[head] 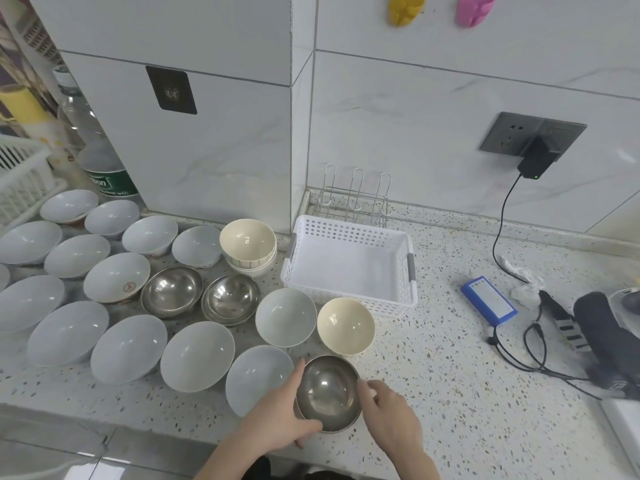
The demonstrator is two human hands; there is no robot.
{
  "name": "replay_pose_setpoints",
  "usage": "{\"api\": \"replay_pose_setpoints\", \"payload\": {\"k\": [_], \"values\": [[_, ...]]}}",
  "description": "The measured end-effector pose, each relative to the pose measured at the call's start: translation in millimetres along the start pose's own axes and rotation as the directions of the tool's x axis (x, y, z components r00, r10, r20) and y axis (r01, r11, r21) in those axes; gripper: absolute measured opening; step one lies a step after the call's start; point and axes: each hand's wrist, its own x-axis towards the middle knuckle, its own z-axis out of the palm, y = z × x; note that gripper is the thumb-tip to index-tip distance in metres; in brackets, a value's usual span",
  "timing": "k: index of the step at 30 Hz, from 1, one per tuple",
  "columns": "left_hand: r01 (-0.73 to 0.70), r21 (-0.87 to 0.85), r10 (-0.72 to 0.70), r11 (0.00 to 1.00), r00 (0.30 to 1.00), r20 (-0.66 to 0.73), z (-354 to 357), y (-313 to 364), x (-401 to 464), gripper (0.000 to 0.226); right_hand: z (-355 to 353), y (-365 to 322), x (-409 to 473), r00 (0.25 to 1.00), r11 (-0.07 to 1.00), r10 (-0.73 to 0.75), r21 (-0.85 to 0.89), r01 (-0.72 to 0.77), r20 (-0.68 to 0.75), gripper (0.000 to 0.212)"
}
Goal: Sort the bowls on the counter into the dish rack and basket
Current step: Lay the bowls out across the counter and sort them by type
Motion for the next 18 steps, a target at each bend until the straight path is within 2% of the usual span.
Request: {"api": "replay_pose_setpoints", "payload": {"k": [3, 5, 8, 11, 15, 18], "values": [[-0.055, -0.099, 0.048, 0.994, 0.996, -0.08, -27.5, -1.4, 0.8, 0.064, -11.2, -12.4, 2.3, 0.984, 1.0, 0.02, -0.006, -0.021, -0.178, 0.062], [-0.099, -0.183, 0.053, 0.978, 0.97, -0.236, -55.4, -2.5, 5.8, 0.042, -15.9, -26.8, 5.9, 0.971, 1.0, 0.001, 0.0, -0.001, -0.238, 0.06], [-0.159, -0.3, -0.004, 0.941, 0.879, -0.476, -101.5, -2.3, 23.5, 0.028, -14.9, -53.8, 14.5, 0.965, 0.998, -0.046, 0.03, 0.056, -0.256, 0.053], [-0.152, -0.392, -0.124, 0.907, 0.794, -0.595, -148.5, -0.7, 48.5, 0.037, -7.4, -82.6, 25.9, 0.971, 0.996, -0.08, 0.018, 0.086, -0.227, 0.046], [-0.049, -0.402, -0.191, 0.914, 0.824, -0.534, -194.4, 0.8, 75.5, 0.071, 5.0, -115.2, 37.1, 0.97, 0.992, -0.079, 0.08, 0.099, -0.231, 0.036], [0.018, -0.402, -0.225, 0.915, 0.852, -0.472, -212.8, 4.8, 90.9, 0.068, 11.6, -132.2, 40.1, 0.965, 0.978, -0.094, 0.158, 0.136, -0.245, 0.035]]}}
